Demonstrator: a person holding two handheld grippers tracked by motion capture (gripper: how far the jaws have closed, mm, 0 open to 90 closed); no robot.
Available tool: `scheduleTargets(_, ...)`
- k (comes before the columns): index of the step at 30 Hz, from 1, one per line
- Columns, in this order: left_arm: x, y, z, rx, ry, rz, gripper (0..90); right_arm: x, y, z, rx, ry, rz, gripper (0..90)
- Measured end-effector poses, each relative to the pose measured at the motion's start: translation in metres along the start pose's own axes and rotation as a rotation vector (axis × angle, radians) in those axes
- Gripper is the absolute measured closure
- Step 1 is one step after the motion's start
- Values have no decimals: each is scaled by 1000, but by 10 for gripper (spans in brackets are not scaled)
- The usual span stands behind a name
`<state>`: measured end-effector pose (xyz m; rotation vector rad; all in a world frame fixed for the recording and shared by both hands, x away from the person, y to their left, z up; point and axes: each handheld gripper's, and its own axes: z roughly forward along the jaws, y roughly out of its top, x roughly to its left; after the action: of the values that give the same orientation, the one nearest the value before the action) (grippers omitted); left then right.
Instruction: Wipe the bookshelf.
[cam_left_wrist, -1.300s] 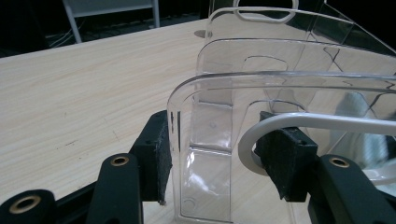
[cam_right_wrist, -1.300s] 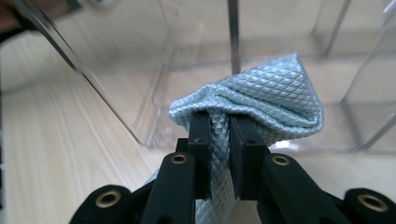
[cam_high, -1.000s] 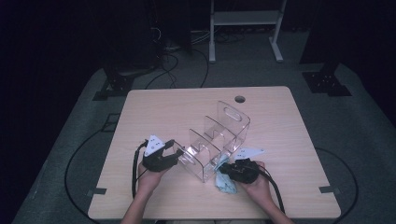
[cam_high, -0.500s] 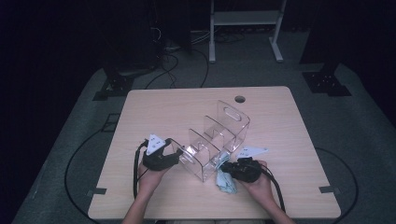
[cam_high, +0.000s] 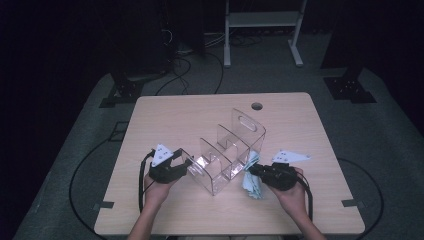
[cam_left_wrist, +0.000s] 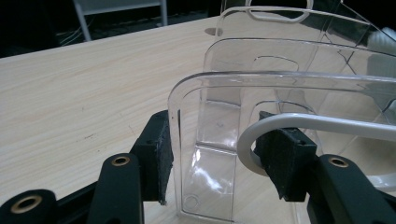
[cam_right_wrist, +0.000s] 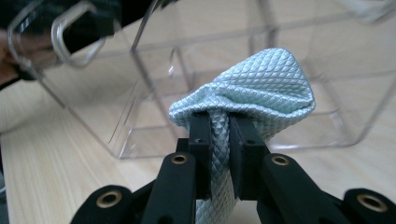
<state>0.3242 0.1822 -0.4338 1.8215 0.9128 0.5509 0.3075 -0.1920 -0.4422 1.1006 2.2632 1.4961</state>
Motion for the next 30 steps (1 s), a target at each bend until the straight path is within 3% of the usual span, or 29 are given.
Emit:
scheduleTargets(5,1,-2,-3,-8,-34,19,466,-6,7,-1,-12,-25,-6,801)
scheduleTargets(15,1,-2,-2,-11,-38,11,466,-27,-14,41,117,-63,18,800)
scheduleTargets(17,1,-2,-2,-10,-38,11,466,-27,-15,40,120,-61,28,800)
scheduleTargets(20,1,-2,-1,-10,-37,13,466,-22,-6,28,64,-64,2,801)
scheduleTargets(22,1,-2,-1,-12,-37,11,467,-20,-1,25,56,-72,-11,801)
scheduleTargets(27,1,-2,-1,-10,-38,12,466,-28,-19,48,148,-65,24,798)
scheduleTargets(30,2,-2,-1,-11,-38,12,466,-29,-15,43,132,-63,26,799)
